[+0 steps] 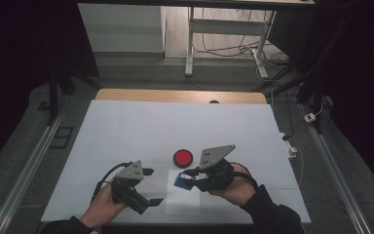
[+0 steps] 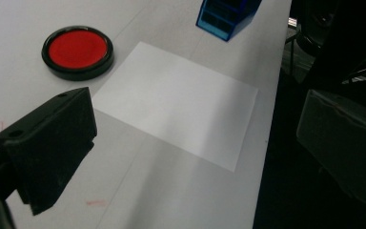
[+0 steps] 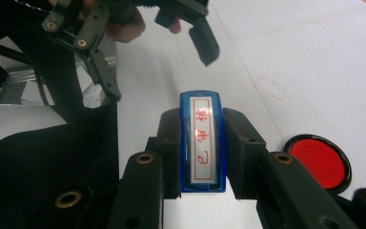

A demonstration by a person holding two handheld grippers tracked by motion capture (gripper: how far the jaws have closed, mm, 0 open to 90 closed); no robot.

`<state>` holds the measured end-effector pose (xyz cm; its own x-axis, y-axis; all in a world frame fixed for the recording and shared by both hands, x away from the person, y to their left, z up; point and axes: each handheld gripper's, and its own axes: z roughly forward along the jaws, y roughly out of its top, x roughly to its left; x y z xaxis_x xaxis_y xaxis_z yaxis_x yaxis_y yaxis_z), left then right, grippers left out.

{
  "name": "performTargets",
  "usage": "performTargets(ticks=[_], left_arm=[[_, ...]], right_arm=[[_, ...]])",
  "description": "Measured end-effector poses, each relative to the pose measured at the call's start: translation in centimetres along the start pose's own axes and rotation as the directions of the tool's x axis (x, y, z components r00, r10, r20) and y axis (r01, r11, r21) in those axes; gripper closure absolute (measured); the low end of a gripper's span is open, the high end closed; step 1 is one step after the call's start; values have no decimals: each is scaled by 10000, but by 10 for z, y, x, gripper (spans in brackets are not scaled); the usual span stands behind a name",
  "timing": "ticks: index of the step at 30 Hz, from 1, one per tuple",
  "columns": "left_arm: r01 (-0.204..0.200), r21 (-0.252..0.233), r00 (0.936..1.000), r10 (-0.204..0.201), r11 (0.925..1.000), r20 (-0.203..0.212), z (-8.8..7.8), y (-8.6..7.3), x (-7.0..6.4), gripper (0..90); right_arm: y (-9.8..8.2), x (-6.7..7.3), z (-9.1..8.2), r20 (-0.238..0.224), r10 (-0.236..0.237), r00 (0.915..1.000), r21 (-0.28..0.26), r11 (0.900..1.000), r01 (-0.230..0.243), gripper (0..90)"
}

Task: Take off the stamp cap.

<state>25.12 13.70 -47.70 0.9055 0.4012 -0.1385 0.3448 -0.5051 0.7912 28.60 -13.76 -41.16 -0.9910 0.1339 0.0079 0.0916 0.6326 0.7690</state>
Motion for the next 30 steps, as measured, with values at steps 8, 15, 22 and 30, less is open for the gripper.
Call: performTargets(ticks=[8,15,22,30], left_arm=[[-304,269,9980,289,9992,555,15,7,4,1],[-633,210,9929,608,9978,1022,27,14,7,1],[-956,138,9875,931,9953,1269,39,19,9,37],[-1311,-552,9679,1398,9898,2089,35,20,11,333]], right_arm=[[3,3,1,-134,-98,9999,-44,9999,97,699],[5,5,2,-256,-224,9994,-134,9997,221,700],[7,6,3,-455,-339,9984,-223,9992,329,700],[7,6,3,-697,-334,9970,-376,9988,308,700]])
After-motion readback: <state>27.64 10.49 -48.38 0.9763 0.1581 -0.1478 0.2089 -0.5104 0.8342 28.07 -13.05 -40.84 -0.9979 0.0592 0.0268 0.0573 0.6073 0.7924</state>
